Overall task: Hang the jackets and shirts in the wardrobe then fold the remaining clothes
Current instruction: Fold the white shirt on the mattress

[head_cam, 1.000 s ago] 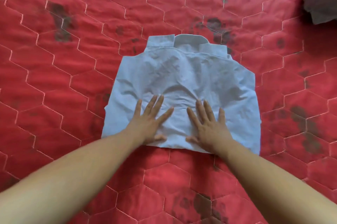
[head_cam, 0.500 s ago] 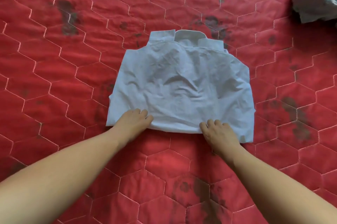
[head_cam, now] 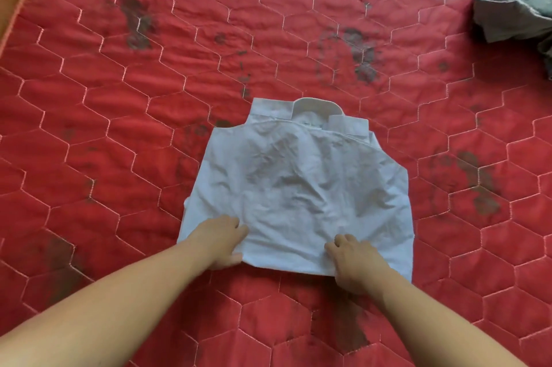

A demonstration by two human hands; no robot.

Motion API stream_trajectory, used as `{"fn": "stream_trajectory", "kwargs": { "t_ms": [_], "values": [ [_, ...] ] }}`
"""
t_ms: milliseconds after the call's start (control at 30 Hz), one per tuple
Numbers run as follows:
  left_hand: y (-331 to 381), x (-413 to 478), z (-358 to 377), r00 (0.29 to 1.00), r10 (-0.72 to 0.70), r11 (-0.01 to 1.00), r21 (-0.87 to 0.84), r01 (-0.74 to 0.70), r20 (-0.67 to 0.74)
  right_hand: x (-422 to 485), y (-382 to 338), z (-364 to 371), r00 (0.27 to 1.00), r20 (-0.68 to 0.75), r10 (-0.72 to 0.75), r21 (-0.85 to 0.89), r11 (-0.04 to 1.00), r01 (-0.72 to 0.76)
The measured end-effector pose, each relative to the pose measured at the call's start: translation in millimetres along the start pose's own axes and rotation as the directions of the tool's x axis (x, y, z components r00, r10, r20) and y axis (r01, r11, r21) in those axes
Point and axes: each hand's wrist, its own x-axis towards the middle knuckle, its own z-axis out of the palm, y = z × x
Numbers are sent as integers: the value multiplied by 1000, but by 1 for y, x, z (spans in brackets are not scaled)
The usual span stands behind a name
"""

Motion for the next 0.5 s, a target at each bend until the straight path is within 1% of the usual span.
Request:
{"fn": "stream_trajectory", "kwargs": {
  "t_ms": [33, 67, 100, 133, 167, 233, 300, 367, 400, 467, 500],
  "values": [
    [-4, 0, 1, 992, -48, 999, -31, 45, -120, 7, -2, -10, 999, -41, 4, -5, 1000, -5],
    [-9, 2, 1, 964, -113, 993, -42, 106, -240, 17, -4, -20, 995, -98, 7, -19, 1000, -9],
    [-15, 3, 1, 925, -180, 984, -45, 175, -334, 28, -6, -33, 988, -152, 12, -38, 999, -18],
    [-22, 2, 0, 881, -259, 966, -81, 247, -396, 41, -9, -46, 982, -189, 22, -56, 998, -33],
    [-28, 0, 1, 850, -342, 940, -153, 306, -401, 53, -13, -61, 976, -214, 29, -78, 996, -47],
    [-38, -4, 4, 815, -485, 859, -348, 376, -316, 78, -23, -88, 964, -264, 25, -147, 987, -66],
    [-46, -5, 6, 790, -573, 738, -556, 383, -217, 100, -37, -115, 952, -305, 22, -202, 975, -87],
    [-52, -6, 5, 778, -595, 655, -683, 324, -201, 120, -57, -139, 937, -350, 10, -265, 958, -109],
    [-54, -5, 4, 776, -594, 612, -744, 267, -211, 129, -68, -149, 922, -386, -22, -302, 948, -104],
    [-60, -3, 0, 780, -595, 488, -858, 158, -194, 147, -93, -168, 881, -446, -157, -391, 920, -34],
    [-63, -1, -2, 782, -602, 418, -898, 137, -161, 155, -106, -176, 859, -453, -239, -438, 899, 20]
  ]
}}
